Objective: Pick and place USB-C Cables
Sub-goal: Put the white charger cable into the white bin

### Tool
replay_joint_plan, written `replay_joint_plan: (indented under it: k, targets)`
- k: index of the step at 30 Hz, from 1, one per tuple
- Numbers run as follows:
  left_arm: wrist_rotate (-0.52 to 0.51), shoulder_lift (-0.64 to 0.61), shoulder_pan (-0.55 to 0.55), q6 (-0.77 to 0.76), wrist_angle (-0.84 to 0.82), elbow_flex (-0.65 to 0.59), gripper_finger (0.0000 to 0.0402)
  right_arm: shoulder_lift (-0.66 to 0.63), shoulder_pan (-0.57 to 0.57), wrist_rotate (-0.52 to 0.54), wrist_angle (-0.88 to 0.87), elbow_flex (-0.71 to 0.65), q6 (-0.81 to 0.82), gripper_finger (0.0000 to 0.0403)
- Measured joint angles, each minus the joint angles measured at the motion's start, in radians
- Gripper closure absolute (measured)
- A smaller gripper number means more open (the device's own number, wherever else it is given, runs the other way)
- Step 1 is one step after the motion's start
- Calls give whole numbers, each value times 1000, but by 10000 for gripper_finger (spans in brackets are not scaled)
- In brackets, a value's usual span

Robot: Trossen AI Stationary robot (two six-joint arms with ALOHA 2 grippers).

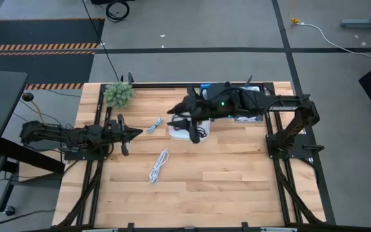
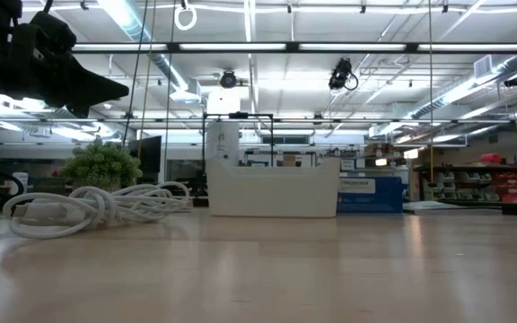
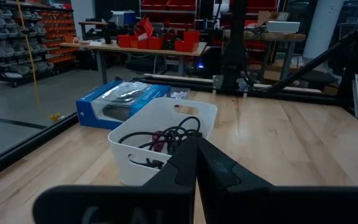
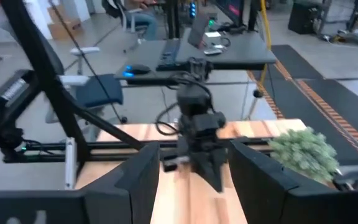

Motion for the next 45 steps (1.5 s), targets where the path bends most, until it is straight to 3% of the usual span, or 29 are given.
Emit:
replay_joint_plan:
  k: [15,23,30,38,45]
  targets:
    - [0,0,0,0,0,0,388,7,217,145,302,1,70,218]
    - [0,0,0,0,0,0,388,6,281,232,427,1,-10,218]
    - [0,0,0,0,0,0,388,22,289,247,490,2,-38,218]
    - [0,4,0,0,0,0,388,113,287,227,454,35,-54,218]
    - [0,5,0,0,-1,0,388,276,286,200,240,295,-142,218]
